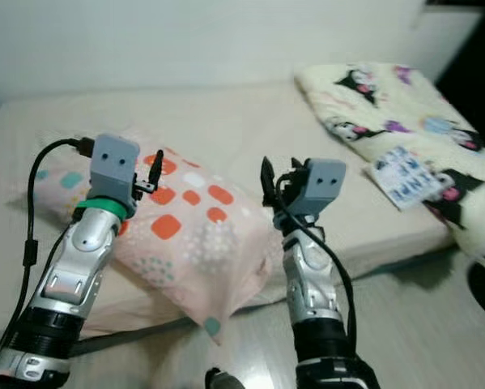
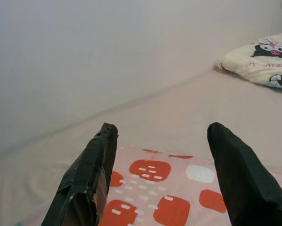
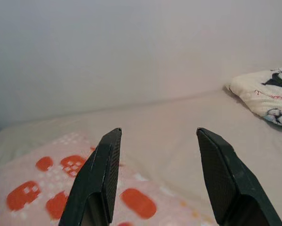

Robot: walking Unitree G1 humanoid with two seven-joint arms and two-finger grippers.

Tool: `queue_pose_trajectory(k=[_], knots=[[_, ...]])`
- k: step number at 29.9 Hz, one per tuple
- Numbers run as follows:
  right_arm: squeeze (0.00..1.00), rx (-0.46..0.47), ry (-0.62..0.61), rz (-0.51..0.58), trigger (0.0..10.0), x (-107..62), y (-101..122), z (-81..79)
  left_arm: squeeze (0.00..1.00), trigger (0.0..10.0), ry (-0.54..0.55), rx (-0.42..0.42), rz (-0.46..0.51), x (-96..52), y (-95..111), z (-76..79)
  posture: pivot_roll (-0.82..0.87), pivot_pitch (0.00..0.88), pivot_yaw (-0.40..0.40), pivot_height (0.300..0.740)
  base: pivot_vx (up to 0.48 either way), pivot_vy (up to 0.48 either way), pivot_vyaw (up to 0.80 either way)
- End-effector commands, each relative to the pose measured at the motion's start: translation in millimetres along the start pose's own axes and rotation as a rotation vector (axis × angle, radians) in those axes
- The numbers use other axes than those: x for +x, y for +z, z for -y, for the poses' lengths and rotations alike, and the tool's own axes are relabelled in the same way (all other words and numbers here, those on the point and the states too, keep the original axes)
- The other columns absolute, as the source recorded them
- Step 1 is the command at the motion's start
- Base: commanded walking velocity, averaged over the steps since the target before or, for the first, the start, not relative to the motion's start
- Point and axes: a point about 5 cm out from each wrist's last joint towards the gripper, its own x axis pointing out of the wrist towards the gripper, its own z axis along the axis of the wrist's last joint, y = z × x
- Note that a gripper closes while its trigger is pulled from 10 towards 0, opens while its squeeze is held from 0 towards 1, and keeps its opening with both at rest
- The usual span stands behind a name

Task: Clean up the room

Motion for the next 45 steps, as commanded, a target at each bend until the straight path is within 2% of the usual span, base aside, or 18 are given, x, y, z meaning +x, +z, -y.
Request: queue_pose_trajectory(k=[1, 4, 16, 20, 25, 37, 45], knots=[[0.0, -0.018, 0.012, -0.012, 10.0, -1.6, -3.7, -2.3, 0.0, 10.0, 0.001, 0.0, 0.005, -1.5, -0.8, 0.9, -0.03, 0.063, 0.019, 0.73, 0.0, 0.428, 0.0], [0.0, -0.025, 0.035, -0.013, 10.0, -2.4, -4.7, -7.1, 0.0, 10.0, 0.005, 0.001, 0.004, -1.9, -1.3, 1.1, -0.03, 0.064, 0.015, 0.73, 0.245, 0.414, 0.0], [0.0, -0.03, 0.043, -0.015, 10.0, -1.8, -4.6, -7.2, 0.0, 10.0, 0.013, 0.002, 0.003, -2.0, -1.8, 0.5, -0.03, 0.065, 0.013, 0.73, 0.04, 0.422, 0.0], [0.0, -0.034, 0.046, -0.016, 10.0, -1.7, -5.0, -7.9, 0.0, 10.0, 0.02, 0.024, 0.018, -2.0, -0.7, -0.2, -0.03, 0.065, 0.013, 0.73, 0.0, 0.0, 0.0], [0.0, -0.038, 0.048, -0.018, 10.0, -1.8, -5.3, -8.1, 0.0, 10.0, 0.023, 0.067, 0.042, -2.1, 0.9, 0.8, -0.03, 0.064, 0.012, 0.73, 0.0, -0.48, 0.0], [0.0, -0.041, 0.051, -0.019, 10.0, -1.7, -6.2, -8.5, 0.0, 10.0, 0.01, 0.06, 0.045, -1.6, 0.7, 2.5, -0.03, 0.059, 0.017, 0.73, 0.0, -0.466, 0.0], [0.0, -0.034, 0.062, -0.012, 10.0, -1.0, -5.2, -10.5, 0.0, 10.0, 0.002, 0.055, 0.023, -1.2, -2.1, 3.8, -0.03, 0.056, 0.019, 0.73, 0.0, 0.0, 0.0]])
